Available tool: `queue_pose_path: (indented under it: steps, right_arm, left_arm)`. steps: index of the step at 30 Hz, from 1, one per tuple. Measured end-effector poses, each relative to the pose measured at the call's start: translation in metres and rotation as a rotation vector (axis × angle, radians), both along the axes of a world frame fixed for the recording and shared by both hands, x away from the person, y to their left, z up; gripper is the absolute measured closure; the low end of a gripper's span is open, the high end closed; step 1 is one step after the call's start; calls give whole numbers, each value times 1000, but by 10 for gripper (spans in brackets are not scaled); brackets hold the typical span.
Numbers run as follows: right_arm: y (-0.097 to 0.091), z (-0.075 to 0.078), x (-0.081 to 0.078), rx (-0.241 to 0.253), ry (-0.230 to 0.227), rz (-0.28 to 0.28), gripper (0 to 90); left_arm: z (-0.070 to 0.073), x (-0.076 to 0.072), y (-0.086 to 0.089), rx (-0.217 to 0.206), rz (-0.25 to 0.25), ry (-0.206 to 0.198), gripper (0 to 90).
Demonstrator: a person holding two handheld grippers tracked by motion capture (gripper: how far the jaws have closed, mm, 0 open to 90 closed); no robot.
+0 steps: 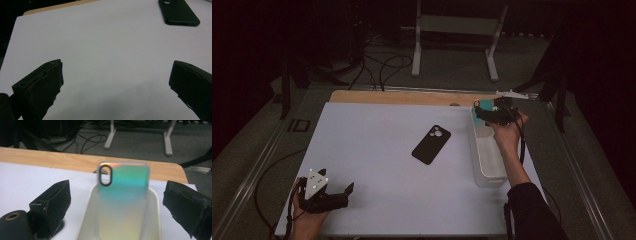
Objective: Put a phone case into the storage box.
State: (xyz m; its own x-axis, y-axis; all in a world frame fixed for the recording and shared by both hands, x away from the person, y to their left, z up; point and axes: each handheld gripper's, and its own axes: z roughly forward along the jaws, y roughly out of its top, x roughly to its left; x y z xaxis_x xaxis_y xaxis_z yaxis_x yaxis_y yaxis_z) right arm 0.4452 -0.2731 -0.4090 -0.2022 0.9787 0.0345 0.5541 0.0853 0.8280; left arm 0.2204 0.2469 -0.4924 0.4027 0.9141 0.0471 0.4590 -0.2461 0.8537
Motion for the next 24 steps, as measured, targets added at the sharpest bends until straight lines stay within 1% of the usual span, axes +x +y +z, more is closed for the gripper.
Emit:
queue_pose_path:
  steps: [5, 6, 7, 8, 12, 15, 18, 19, 20, 21, 22, 23, 24]
  right_arm:
    - [4, 7, -15, -6, -25, 66, 78]
    - [4, 7, -15, -6, -25, 66, 78]
    - [6, 10, -23, -4, -40, 96, 79]
    - [7, 11, -26, -7, -43, 106, 78]
    - [12, 19, -42, 1, -78, 170, 78]
    - [14, 22, -57, 41, -112, 228, 78]
    - [18, 23, -72, 50, -135, 276, 78]
    - [18, 23, -72, 50, -135, 276, 78]
    - [20, 24, -84, 78, -160, 311, 78]
    - [20, 24, -87, 84, -165, 319, 79]
    - [20, 24, -87, 84, -165, 319, 79]
    - [20, 23, -92, 91, -175, 331, 79]
    - [20, 23, -92, 91, -175, 331, 79]
  left_arm:
    - [0, -1, 0, 1, 1, -3, 0]
    - [0, -1, 0, 1, 1, -3, 0]
    - [0, -1, 0, -1, 2, -3, 0]
    - [0, -1, 0, 0, 2, -3, 0]
    - [1, 0, 0, -2, 1, -6, 0]
    - [2, 0, 0, -2, 3, -9, 0]
    - [2, -1, 0, -5, 3, -13, 0]
    - [2, -1, 0, -5, 3, -13, 0]
    - [3, -1, 0, -7, 2, -15, 0]
    - [3, -1, 0, -9, 3, -15, 0]
    - [3, -1, 0, -9, 3, -15, 0]
    - [4, -1, 0, -14, 2, -17, 0]
    - [4, -1, 0, -14, 2, -17, 0]
